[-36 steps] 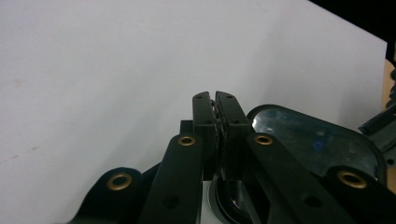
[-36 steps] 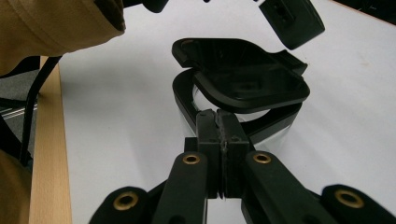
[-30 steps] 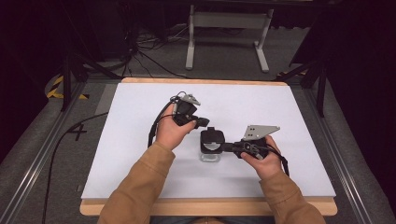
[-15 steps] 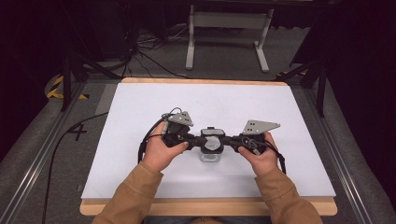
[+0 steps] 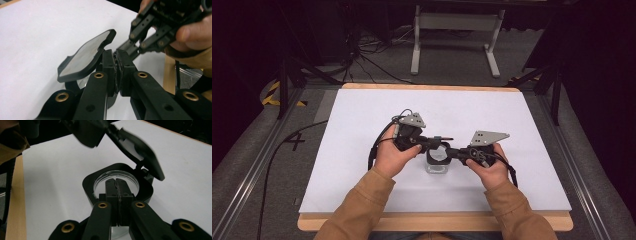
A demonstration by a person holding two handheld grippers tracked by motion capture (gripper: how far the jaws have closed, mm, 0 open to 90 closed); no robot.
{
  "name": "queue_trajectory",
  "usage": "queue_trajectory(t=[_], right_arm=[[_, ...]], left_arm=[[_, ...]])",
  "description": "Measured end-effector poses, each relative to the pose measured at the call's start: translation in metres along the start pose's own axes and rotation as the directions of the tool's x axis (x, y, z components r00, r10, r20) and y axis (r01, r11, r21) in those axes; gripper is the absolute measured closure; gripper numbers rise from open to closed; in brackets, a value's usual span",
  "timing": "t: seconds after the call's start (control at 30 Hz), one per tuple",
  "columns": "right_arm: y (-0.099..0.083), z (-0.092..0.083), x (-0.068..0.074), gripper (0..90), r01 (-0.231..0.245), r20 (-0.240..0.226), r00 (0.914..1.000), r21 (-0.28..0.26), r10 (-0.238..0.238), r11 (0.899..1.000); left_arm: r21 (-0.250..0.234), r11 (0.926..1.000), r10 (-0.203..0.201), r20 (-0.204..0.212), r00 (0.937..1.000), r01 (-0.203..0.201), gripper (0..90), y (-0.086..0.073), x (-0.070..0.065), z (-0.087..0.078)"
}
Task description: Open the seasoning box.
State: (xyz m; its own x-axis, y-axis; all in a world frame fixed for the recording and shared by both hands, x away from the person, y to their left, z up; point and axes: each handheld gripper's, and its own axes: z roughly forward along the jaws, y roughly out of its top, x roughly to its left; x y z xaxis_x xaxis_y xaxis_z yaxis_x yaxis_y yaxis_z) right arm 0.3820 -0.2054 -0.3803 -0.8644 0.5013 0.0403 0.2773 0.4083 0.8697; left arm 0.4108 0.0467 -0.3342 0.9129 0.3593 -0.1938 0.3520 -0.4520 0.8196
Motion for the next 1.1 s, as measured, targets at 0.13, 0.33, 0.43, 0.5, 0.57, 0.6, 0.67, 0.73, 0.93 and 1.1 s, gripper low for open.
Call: queue_trajectory(t=[0.13,0.33,0.43,0.5,0.57,0.6,0.67,0.73,0.93,1.1], right_arm=[[-0.002,0.001,0.000,90.0,-0.005,0.002,1.0000,0.015,0.005,1.000],[-0.007,0.002,-0.002,90.0,-0.029,-0.014,0.9995,0.015,0.029,0.999],[-0.008,0.002,-0.001,90.0,-0.024,-0.013,0.9996,0.008,0.025,1.000],[-0.008,0.002,-0.001,90.0,-0.024,-0.013,0.9996,0.008,0.024,1.000],[-0.009,0.002,-0.002,90.0,-0.028,-0.020,0.9994,0.003,0.028,1.000],[-0.009,0.002,-0.003,90.0,-0.031,-0.028,0.9991,0.002,0.031,1.000],[-0.010,0.002,-0.004,90.0,-0.042,-0.039,0.9984,-0.002,0.042,0.999],[-0.010,0.002,-0.004,90.0,-0.038,-0.041,0.9985,-0.005,0.037,0.999],[-0.011,0.002,-0.005,90.0,-0.041,-0.051,0.9979,-0.011,0.041,0.999],[-0.012,0.002,-0.006,90.0,-0.037,-0.061,0.9975,-0.015,0.036,0.999]], left_arm=[[-0.016,0.9999,-0.003,-0.017,0.9999,0.003,86.2,0.007,0.004,-0.002],[-0.038,0.9988,-0.031,-0.024,0.9992,0.030,84.7,0.010,0.013,0.002],[-0.039,0.9986,-0.036,-0.037,0.9986,0.035,84.9,0.012,0.018,0.004],[-0.039,0.9985,-0.039,-0.042,0.9983,0.038,85.0,0.013,0.021,0.005],[-0.033,0.9984,-0.047,-0.049,0.9977,0.045,84.9,0.014,0.024,0.006],[-0.033,0.9983,-0.050,-0.052,0.9974,0.049,84.8,0.014,0.025,0.006],[-0.032,0.9979,-0.059,-0.056,0.9967,0.057,84.6,0.014,0.029,0.006],[-0.050,0.9967,-0.067,-0.054,0.9963,0.064,85.1,0.014,0.033,0.007],[-0.047,0.9953,-0.088,-0.078,0.9931,0.085,85.8,0.013,0.038,0.011],[-0.056,0.9946,-0.093,-0.103,0.9903,0.088,87.3,0.014,0.042,0.014]])
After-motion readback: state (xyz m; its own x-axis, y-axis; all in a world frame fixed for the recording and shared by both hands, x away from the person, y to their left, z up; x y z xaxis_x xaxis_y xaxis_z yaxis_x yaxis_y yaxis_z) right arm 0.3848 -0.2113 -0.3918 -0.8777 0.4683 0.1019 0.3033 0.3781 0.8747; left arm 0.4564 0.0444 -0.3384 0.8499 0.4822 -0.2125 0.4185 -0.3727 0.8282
